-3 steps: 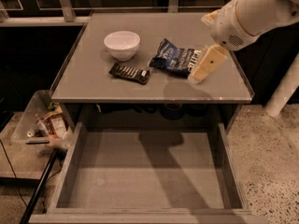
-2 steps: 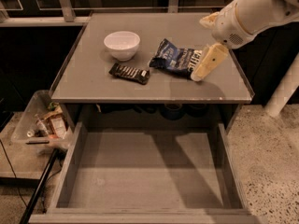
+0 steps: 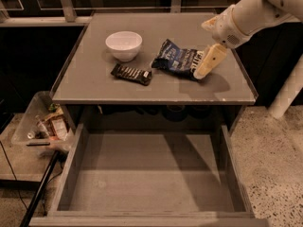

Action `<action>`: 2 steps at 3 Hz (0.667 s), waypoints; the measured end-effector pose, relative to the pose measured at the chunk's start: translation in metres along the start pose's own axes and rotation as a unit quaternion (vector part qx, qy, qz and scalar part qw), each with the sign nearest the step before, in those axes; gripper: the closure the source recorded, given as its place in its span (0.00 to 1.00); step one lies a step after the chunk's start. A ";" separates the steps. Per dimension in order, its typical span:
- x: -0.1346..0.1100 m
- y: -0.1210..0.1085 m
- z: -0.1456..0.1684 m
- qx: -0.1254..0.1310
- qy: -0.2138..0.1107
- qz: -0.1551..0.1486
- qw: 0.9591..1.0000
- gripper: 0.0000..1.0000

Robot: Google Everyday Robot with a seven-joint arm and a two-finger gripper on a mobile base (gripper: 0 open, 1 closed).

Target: Place blue chip bag into top drawer

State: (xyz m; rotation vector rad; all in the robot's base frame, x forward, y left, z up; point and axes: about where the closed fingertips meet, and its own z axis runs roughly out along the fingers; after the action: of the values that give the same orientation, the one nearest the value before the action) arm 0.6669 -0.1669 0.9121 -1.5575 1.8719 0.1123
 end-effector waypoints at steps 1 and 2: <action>0.009 -0.003 0.031 0.006 0.025 0.008 1.000 0.00; 0.021 0.003 0.060 0.008 0.051 0.018 0.998 0.00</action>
Offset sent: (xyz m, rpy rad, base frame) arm 0.0300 0.0144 -0.0942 -0.1249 0.0582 -0.1231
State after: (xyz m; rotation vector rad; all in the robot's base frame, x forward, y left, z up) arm 0.6900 -0.1554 0.8542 -1.5453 1.9767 0.0349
